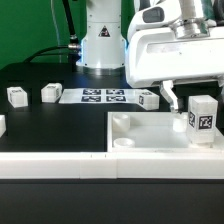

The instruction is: Assemble square table

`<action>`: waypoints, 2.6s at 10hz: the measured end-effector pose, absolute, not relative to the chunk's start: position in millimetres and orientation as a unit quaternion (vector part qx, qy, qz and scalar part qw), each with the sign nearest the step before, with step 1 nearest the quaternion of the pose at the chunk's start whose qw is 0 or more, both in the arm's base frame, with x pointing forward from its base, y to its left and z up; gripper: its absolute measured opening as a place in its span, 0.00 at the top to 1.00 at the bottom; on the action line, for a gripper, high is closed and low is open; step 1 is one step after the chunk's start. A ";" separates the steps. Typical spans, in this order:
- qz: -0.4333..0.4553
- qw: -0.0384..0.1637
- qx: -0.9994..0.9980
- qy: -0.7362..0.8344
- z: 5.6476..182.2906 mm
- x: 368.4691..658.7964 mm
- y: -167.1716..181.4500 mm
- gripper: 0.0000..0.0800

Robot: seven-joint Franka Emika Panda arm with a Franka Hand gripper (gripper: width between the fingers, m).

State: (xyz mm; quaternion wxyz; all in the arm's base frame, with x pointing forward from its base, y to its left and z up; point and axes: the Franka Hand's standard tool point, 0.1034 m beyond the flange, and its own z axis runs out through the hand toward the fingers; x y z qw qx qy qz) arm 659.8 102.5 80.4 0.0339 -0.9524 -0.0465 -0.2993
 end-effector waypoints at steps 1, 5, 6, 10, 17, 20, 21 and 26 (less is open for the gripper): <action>-0.299 0.034 -0.952 -0.047 80.4 659.8 102.5 0.21; -0.299 0.034 -0.952 -0.046 80.3 659.8 102.5 0.19; -0.299 0.034 -0.952 -0.046 80.3 659.8 102.5 0.19; -0.243 0.036 -0.968 -0.045 89.2 671.5 96.4 0.19; 0.009 0.057 -0.997 -0.045 85.7 669.3 107.0 0.19; 0.016 0.054 -0.998 -0.005 82.5 670.7 108.8 0.19; 0.017 0.054 -0.998 0.011 82.5 669.7 115.8 0.19; 0.020 0.053 -0.995 0.082 82.4 670.3 113.5 0.61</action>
Offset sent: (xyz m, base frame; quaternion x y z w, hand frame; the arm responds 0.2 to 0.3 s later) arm 0.0000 0.0000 0.0000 0.0000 0.0000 0.0000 1.0000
